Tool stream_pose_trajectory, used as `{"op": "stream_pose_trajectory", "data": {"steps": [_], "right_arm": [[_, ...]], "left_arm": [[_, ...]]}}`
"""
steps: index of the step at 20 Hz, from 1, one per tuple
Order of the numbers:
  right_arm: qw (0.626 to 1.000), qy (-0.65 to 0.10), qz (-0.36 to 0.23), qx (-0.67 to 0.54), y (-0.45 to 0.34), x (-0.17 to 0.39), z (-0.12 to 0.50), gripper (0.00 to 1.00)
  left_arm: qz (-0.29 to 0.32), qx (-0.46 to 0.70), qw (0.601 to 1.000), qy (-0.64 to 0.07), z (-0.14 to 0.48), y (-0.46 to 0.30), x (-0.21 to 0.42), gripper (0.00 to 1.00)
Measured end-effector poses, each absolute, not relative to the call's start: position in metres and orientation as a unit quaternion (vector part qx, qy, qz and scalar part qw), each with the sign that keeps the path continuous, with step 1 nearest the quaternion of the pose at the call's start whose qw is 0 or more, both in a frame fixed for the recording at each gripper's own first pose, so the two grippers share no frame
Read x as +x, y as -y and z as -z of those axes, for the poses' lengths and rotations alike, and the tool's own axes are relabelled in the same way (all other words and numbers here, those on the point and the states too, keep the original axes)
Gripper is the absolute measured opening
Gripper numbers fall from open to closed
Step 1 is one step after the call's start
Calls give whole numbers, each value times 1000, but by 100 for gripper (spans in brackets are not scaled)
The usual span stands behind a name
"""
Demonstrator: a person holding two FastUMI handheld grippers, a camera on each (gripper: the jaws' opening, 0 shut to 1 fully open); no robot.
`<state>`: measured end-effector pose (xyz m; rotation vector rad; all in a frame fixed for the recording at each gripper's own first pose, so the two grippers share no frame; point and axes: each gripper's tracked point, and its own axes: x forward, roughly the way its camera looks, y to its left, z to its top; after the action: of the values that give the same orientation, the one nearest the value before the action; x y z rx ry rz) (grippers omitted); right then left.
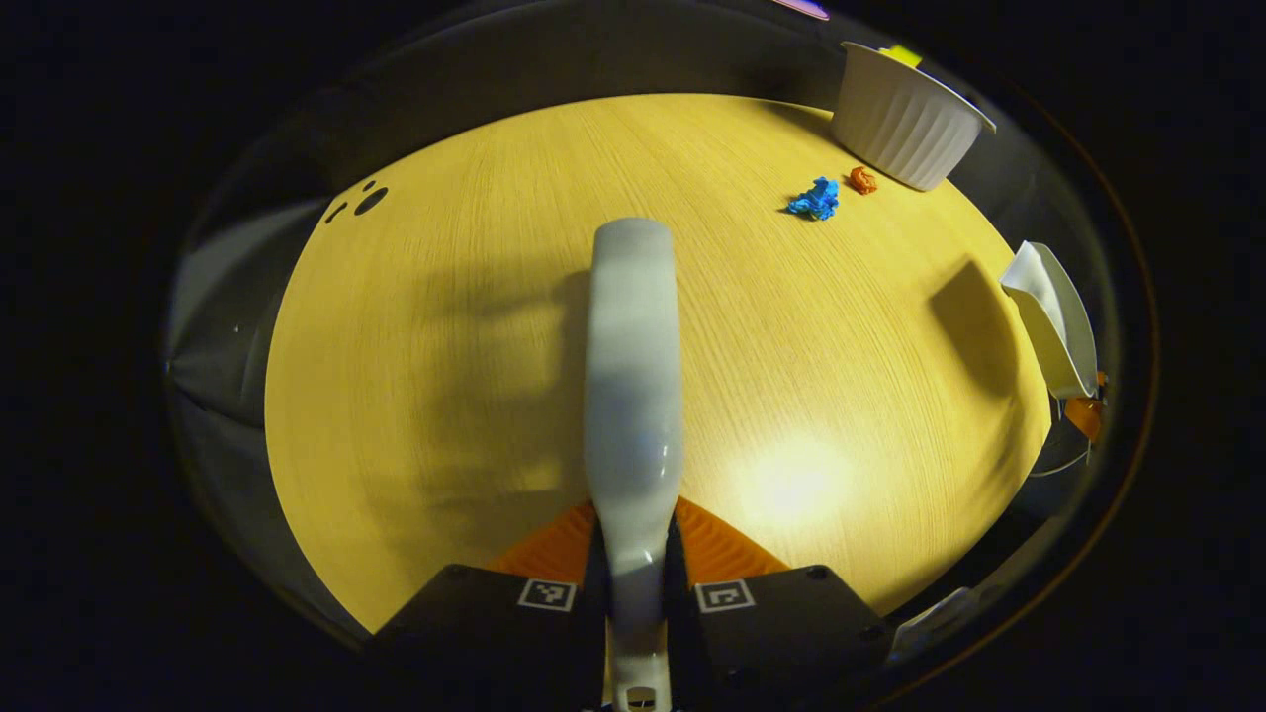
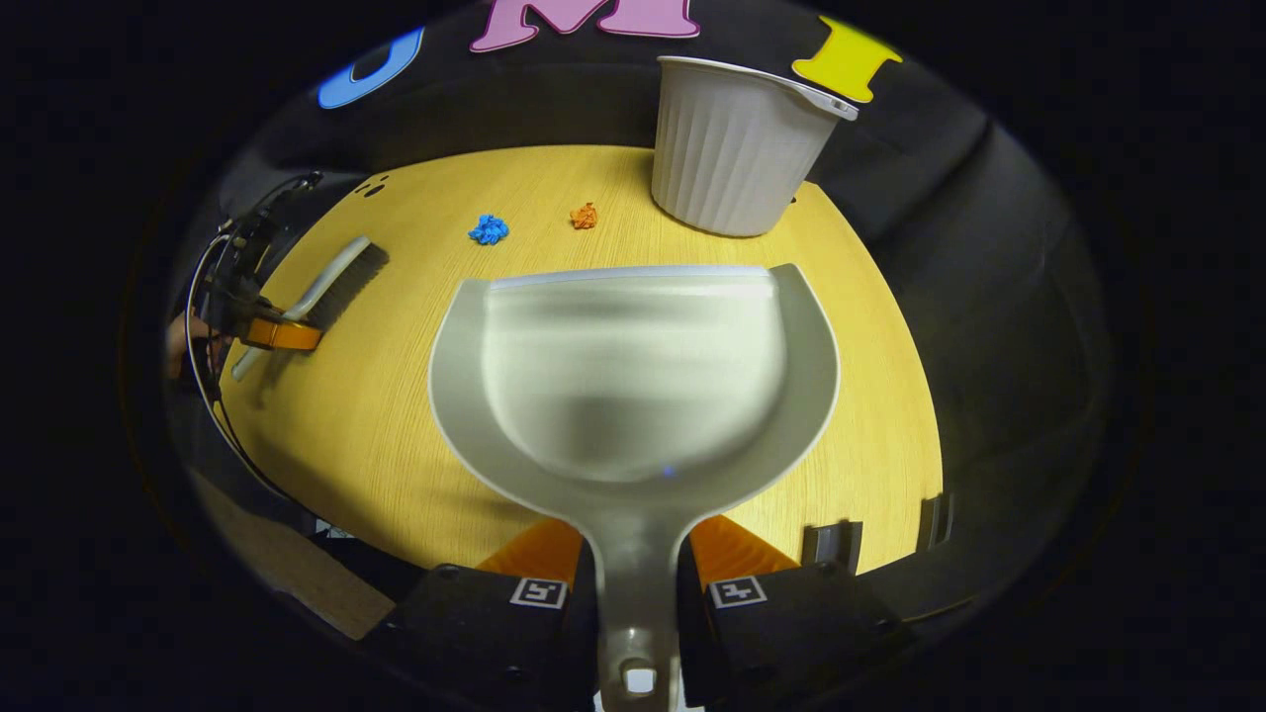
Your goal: Pick up the small broom and dustpan from the desktop, sweep the trash into the dustpan with the broom, and then empty the trash into the garbage bin.
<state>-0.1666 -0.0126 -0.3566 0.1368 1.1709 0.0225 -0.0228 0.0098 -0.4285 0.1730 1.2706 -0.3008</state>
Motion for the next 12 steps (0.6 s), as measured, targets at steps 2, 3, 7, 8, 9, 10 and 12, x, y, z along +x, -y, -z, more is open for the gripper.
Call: {"op": "stream_pose_trajectory", "data": {"steps": [2, 3, 7, 8, 9, 10, 12], "right_arm": [[824, -564, -25, 56, 12, -166, 357, 37], [814, -576, -33, 60, 10, -167, 357, 37], [797, -594, -98, 43, 7, -151, 357, 41], [793, -598, -114, 26, 9, -145, 359, 41], [789, -600, -131, 11, 11, -138, 362, 37], [784, -603, -144, 2, 12, -131, 366, 37], [774, -613, -159, 1, 11, -118, 375, 41]], "left_arm": [[137, 106, 811, -559, 416, -9, -7, 27], [141, 111, 827, -532, 403, -3, 7, 26], [190, 103, 853, -475, 358, 51, 62, 25], [199, 107, 855, -466, 353, 63, 80, 25], [208, 113, 856, -460, 350, 75, 96, 27], [217, 123, 855, -454, 350, 85, 112, 25], [239, 151, 850, -445, 357, 104, 139, 25]]}}
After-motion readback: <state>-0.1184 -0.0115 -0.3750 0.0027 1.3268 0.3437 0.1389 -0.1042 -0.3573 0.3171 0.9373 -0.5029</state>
